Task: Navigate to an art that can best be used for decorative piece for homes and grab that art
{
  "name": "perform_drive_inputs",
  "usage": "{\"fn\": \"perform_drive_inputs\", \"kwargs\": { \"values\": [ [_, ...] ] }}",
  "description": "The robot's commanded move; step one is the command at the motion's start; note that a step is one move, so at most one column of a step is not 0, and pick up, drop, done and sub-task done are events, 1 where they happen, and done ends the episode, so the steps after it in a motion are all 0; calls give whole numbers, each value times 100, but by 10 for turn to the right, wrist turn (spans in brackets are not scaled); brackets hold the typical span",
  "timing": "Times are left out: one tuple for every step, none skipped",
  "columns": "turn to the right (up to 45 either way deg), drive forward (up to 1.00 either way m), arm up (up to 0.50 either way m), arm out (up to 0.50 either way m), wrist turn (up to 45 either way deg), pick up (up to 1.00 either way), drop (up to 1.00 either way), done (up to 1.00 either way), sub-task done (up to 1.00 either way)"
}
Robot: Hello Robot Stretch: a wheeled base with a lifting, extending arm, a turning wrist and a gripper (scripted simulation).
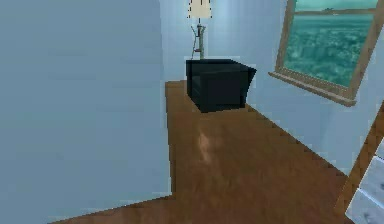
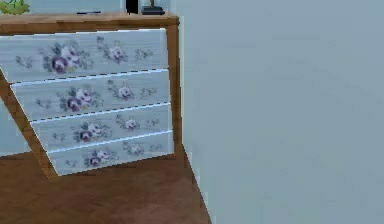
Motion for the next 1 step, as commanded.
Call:
{"fn": "perform_drive_inputs", "kwargs": {
  "values": [
    [-150, 0, 0, 0, 0, 0, 0, 0, 0]
  ]
}}
